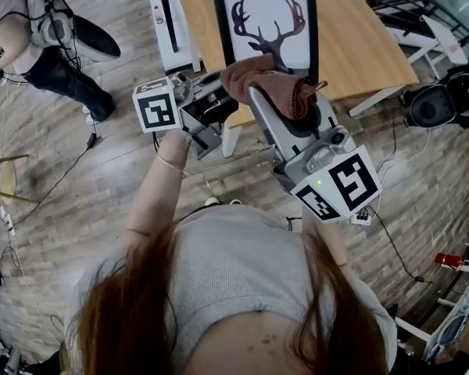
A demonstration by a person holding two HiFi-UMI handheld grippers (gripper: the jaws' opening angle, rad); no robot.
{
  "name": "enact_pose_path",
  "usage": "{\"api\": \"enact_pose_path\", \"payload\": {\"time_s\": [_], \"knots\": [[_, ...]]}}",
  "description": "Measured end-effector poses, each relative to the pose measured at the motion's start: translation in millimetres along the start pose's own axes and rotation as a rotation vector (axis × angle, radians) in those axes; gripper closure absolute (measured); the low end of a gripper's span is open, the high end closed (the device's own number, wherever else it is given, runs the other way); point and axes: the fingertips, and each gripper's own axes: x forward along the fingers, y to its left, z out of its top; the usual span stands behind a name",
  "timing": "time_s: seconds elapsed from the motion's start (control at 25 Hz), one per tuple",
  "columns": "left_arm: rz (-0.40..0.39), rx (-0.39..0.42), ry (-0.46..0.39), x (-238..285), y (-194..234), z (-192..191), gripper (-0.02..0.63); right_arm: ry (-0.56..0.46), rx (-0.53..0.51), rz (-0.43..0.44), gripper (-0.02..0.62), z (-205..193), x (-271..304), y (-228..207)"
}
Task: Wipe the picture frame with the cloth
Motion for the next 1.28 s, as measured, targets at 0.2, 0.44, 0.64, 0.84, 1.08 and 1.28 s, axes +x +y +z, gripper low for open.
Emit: {"api": "enact_pose_path", "payload": {"time_s": [0.2, 0.44, 0.64, 0.84, 1.08, 1.28], "knots": [[-0.024, -0.009, -0.042, 3, -7, 3, 0.572, 0.015, 0.066, 0.013, 0.499, -14, -19, -5], [-0.005, -0.009, -0.059, 0, -5, 12, 0.572, 0.052, 0.088, 0.025, 0.499, -25, -19, -5], [0.034, 0.008, -0.051, 3, -3, -1, 0.572, 0.07, 0.096, 0.031, 0.499, -29, -36, -7], [0.055, 0.02, -0.032, 1, 0, -1, 0.572, 0.05, 0.089, 0.039, 0.499, -11, -38, -6], [0.052, 0.005, -0.014, 0, 3, -2, 0.572, -0.23, -0.08, -0.049, 0.499, 80, -27, -28], [0.041, 0.01, 0.012, -2, 3, -2, 0.572, -0.338, -0.342, -0.17, 0.499, 133, 11, -44]]}}
